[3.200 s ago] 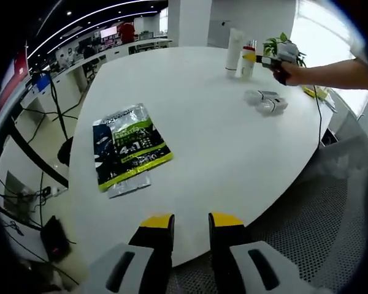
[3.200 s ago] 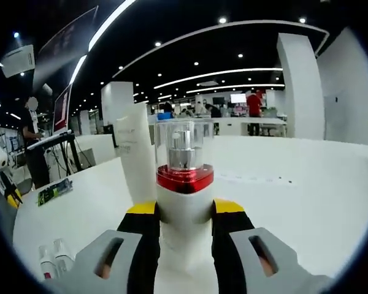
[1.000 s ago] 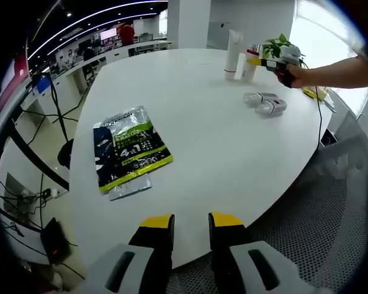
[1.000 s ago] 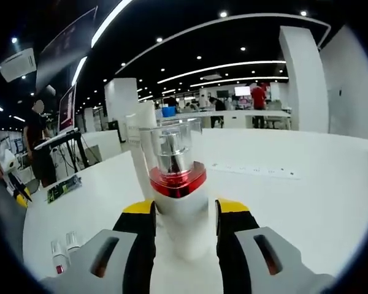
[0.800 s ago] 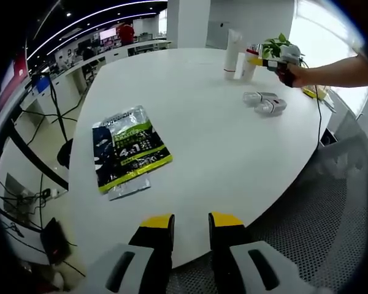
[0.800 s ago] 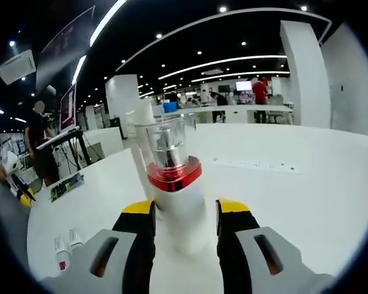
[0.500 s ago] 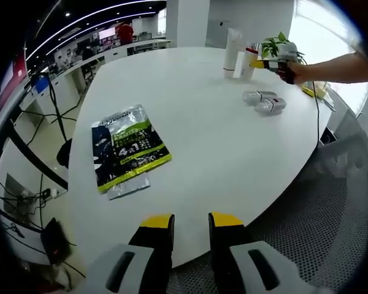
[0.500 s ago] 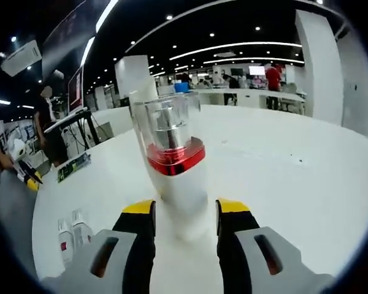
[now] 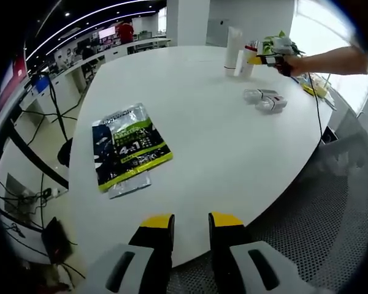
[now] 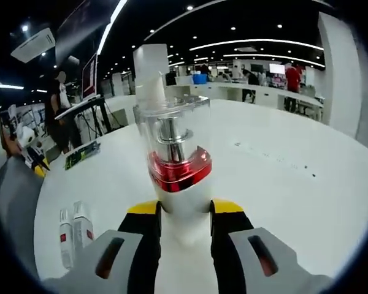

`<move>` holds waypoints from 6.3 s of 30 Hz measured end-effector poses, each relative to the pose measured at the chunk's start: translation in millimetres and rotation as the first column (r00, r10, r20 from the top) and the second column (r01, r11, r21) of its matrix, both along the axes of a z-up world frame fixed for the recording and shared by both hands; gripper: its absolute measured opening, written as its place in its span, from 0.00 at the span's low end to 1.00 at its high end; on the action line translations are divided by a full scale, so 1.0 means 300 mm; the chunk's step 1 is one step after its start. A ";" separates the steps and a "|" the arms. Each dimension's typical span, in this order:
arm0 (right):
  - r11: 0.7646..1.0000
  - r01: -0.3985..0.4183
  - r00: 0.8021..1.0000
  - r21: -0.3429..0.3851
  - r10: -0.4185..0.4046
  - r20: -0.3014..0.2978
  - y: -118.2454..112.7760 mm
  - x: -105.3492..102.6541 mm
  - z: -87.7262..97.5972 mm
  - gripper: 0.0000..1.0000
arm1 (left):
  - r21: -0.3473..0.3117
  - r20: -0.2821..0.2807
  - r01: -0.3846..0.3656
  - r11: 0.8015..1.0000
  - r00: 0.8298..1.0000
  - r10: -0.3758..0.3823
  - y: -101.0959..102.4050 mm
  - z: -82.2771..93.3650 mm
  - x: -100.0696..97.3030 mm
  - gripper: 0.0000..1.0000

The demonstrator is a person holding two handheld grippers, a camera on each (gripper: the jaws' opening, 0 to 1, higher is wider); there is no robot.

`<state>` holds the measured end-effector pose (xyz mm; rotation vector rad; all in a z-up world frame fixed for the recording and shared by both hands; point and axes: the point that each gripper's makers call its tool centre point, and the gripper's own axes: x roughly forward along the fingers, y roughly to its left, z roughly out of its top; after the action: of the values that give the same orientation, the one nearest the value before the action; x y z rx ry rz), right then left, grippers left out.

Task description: Arrange the skincare products in the storage area until every visible bottle or jar stands upright without overlapping.

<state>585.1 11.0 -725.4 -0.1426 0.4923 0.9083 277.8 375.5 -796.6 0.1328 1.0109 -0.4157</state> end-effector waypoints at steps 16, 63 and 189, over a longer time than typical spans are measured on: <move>0.992 -0.113 0.994 -0.047 0.113 -0.010 0.044 0.027 -0.012 0.28 | 0.000 0.003 -0.008 1.000 1.000 0.008 0.004 0.002 0.003 0.23; 0.829 -0.332 0.926 -0.450 0.197 -0.321 0.229 -0.447 -0.169 0.28 | -0.073 0.066 0.010 0.997 0.998 -0.005 -0.034 0.042 0.018 0.24; 0.948 -0.215 0.976 0.234 0.216 0.021 0.764 -1.080 0.441 0.21 | -0.822 0.412 0.353 0.448 0.911 0.038 -0.478 0.709 -0.064 0.37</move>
<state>261.0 240.2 -593.0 0.0231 0.3740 1.1751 258.6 232.2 -584.0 -0.6521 0.2761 -1.0274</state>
